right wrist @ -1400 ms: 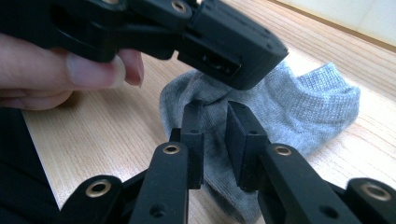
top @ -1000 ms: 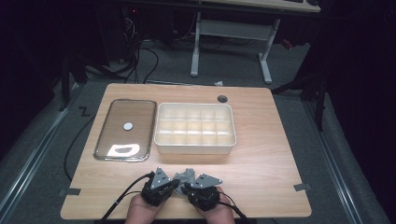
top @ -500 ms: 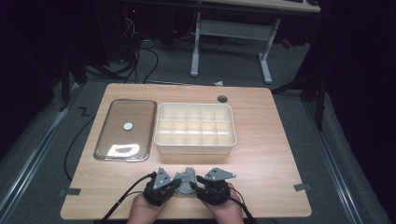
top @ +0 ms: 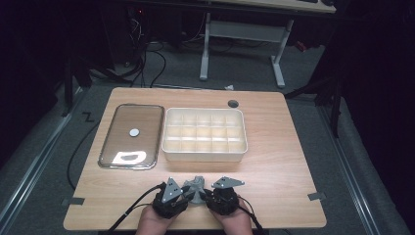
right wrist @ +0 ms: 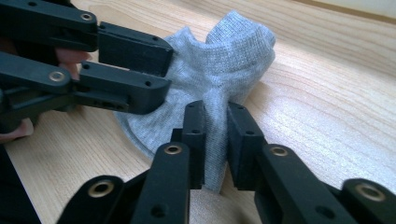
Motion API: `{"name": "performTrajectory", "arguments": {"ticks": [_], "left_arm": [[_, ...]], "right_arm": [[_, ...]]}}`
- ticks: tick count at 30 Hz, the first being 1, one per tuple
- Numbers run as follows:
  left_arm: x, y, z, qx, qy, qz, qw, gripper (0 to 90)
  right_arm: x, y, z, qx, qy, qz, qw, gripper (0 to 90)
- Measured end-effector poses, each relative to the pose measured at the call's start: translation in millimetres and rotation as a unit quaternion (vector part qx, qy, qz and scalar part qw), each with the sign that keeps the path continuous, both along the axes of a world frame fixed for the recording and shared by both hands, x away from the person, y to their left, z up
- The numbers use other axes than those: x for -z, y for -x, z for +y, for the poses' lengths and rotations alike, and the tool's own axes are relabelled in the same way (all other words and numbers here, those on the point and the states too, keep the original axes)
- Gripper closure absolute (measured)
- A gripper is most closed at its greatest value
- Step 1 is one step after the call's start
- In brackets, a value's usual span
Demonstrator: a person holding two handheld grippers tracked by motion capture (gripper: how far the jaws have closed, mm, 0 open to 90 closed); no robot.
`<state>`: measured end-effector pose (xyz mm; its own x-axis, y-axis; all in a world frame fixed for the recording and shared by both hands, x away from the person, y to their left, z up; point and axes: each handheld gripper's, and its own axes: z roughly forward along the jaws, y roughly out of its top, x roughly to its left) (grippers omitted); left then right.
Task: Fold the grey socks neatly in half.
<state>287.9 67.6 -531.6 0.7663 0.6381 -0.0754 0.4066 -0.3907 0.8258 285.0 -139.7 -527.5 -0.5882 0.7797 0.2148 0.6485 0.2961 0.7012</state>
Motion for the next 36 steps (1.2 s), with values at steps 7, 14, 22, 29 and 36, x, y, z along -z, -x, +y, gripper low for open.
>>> {"name": "performTrajectory", "arguments": {"ticks": [7, 14, 22, 29, 36], "left_arm": [[0.6, -3.4, 0.0, 0.016, -0.004, 0.009, 0.9998, 67.6], [1.1, -5.5, -1.2, 0.013, -0.007, 0.017, 0.9998, 72.9], [1.4, -6.8, -1.2, 0.013, -0.005, 0.022, 0.9997, 75.6], [1.4, -7.0, -1.0, 0.013, -0.004, 0.022, 0.9997, 75.0], [1.4, -5.9, -2.1, 0.013, -0.009, 0.016, 0.9997, 74.5]], "right_arm": [[-8.2, 4.2, 0.4, -0.004, 0.008, -0.019, 0.9998, 81.9], [-19.9, 11.7, 6.3, -0.019, 0.010, -0.040, 0.9990, 82.0], [-26.3, 9.8, 9.5, -0.032, 0.012, -0.046, 0.9984, 75.5], [-30.9, 4.6, -12.8, 0.010, 0.015, -0.044, 0.9988, 60.2], [-18.9, 2.6, -15.9, 0.036, 0.048, -0.059, 0.9965, 78.2]]}}
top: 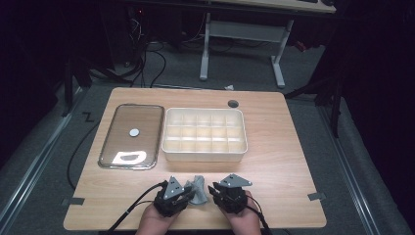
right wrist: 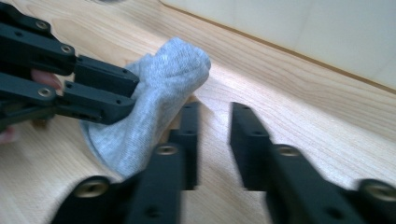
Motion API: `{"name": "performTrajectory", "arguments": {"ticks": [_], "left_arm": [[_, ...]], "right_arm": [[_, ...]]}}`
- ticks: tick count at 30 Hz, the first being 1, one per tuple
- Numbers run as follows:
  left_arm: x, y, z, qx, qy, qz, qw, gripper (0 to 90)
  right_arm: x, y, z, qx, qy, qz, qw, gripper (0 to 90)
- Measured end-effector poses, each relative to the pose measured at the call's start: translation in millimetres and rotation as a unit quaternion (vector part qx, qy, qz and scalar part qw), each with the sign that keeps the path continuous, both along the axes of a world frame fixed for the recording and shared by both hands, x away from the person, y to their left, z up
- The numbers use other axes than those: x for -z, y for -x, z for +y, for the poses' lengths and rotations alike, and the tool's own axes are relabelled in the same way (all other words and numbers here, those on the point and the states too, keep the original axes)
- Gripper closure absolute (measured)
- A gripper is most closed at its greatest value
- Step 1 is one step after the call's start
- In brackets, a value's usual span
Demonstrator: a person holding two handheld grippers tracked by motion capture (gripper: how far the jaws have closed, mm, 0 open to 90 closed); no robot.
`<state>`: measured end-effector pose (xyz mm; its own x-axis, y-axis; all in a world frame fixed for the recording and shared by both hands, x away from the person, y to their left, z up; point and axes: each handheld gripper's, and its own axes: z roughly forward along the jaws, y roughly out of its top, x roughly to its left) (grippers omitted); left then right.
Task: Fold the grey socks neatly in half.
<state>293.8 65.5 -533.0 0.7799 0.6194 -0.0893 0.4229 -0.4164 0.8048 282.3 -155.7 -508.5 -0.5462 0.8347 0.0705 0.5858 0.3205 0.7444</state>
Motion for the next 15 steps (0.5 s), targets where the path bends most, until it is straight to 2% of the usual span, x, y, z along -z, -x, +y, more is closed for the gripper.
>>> {"name": "performTrajectory", "arguments": {"ticks": [3, 6, 11, 15], "left_arm": [[-0.1, 0.2, -0.2, 0.000, -0.001, -0.001, 1.0000, 74.3], [0.0, 0.0, 0.1, 0.001, 0.001, 0.002, 1.0000, 74.3], [-0.1, 0.6, -0.3, 0.001, -0.003, -0.002, 1.0000, 74.2], [-0.2, 1.3, -1.0, 0.001, -0.006, -0.005, 1.0000, 74.0]], "right_arm": [[7.5, -2.4, 2.8, -0.015, 0.000, 0.019, 0.9997, 84.5], [12.2, -5.0, 7.3, -0.032, 0.002, 0.024, 0.9992, 89.2], [10.4, -4.3, 14.1, -0.039, 0.000, 0.004, 0.9992, 90.0], [11.9, -0.2, 17.8, -0.042, 0.015, -0.007, 0.9990, 90.0]]}}
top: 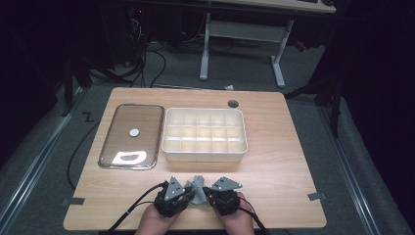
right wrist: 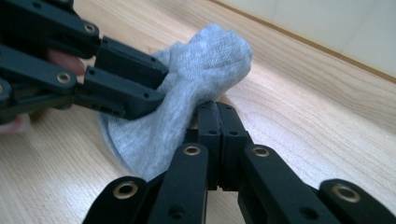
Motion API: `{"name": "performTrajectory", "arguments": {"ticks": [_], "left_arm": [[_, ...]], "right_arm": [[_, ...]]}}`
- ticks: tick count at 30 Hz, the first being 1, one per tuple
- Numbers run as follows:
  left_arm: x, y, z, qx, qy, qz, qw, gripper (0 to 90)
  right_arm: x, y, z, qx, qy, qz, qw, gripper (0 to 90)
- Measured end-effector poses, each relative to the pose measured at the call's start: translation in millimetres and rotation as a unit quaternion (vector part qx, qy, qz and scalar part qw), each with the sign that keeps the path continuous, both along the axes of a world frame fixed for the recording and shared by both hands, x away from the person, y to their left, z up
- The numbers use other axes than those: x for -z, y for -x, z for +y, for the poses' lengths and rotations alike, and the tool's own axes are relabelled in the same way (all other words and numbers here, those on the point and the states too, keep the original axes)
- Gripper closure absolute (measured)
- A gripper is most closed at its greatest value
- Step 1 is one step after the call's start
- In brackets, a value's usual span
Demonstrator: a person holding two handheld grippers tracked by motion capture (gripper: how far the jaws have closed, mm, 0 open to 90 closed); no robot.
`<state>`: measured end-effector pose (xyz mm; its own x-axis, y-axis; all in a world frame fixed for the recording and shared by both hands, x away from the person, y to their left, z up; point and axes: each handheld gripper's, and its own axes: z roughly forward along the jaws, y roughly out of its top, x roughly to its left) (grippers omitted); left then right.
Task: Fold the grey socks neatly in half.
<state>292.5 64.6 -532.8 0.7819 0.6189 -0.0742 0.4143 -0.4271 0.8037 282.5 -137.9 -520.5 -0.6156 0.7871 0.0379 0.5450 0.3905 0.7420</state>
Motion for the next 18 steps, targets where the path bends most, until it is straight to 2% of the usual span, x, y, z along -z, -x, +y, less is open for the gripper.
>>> {"name": "performTrajectory", "arguments": {"ticks": [1, 6, 10, 15, 18], "left_arm": [[0.0, 0.3, -0.3, 0.000, -0.001, -0.001, 1.0000, 74.1], [0.0, 1.1, -0.8, 0.002, -0.003, -0.004, 1.0000, 77.3], [-0.1, 2.4, -1.1, 0.001, -0.006, -0.008, 0.9999, 83.4], [-0.3, 3.3, -1.9, 0.000, -0.011, -0.012, 0.9999, 84.2], [-0.3, 3.7, -2.1, -0.003, -0.012, -0.014, 0.9998, 84.0]], "right_arm": [[1.0, -0.1, -0.1, -0.002, 0.003, 0.000, 1.0000, 90.0], [0.1, 1.1, 3.8, -0.022, -0.016, 0.000, 0.9996, 90.0], [-2.7, 3.1, 12.1, -0.032, -0.011, -0.010, 0.9994, 90.0], [-12.3, -3.2, 16.3, -0.045, -0.008, -0.015, 0.9988, 90.0], [-12.3, -3.3, 17.5, -0.043, -0.014, -0.019, 0.9988, 90.0]]}}
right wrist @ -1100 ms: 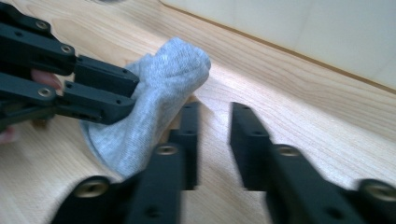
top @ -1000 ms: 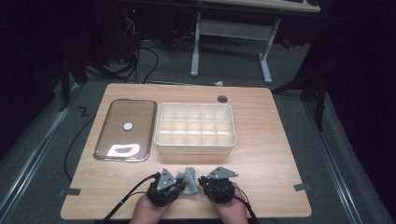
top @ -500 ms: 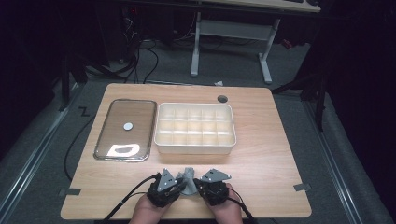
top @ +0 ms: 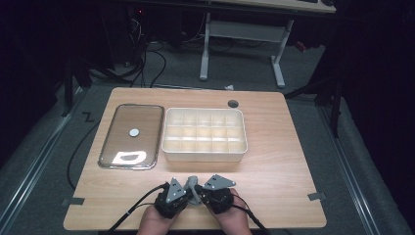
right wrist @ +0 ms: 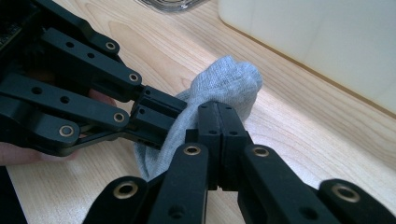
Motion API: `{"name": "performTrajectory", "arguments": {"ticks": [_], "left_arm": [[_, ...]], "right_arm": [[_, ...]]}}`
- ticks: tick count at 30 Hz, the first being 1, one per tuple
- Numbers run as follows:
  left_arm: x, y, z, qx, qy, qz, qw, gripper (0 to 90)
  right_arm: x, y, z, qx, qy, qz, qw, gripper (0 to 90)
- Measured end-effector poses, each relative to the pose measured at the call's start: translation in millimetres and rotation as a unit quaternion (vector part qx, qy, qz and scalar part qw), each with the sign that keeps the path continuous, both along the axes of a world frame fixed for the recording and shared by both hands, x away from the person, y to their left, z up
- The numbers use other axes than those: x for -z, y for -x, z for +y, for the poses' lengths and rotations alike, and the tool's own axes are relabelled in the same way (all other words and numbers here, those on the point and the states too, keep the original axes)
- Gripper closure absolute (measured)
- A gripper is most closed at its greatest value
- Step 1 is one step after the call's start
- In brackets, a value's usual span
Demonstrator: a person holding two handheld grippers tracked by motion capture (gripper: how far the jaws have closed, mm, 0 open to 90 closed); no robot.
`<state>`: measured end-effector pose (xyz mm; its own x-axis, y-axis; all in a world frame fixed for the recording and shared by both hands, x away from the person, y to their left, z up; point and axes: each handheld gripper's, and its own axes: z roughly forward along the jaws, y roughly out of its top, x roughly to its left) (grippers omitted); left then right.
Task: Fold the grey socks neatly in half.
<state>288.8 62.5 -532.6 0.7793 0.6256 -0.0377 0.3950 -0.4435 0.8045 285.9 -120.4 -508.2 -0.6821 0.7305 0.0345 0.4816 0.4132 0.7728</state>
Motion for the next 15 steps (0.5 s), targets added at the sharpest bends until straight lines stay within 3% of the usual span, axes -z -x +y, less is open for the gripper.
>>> {"name": "performTrajectory", "arguments": {"ticks": [6, 15], "left_arm": [[-0.7, 2.4, -0.8, 0.000, -0.008, -0.010, 0.9999, 82.4], [-2.9, 5.0, 0.8, 0.009, 0.024, -0.005, 0.9997, 82.4]], "right_arm": [[8.5, 1.8, -6.9, 0.006, -0.012, 0.012, 0.9998, 90.0], [12.0, 4.6, -18.7, 0.015, -0.019, 0.021, 0.9995, 90.0]]}}
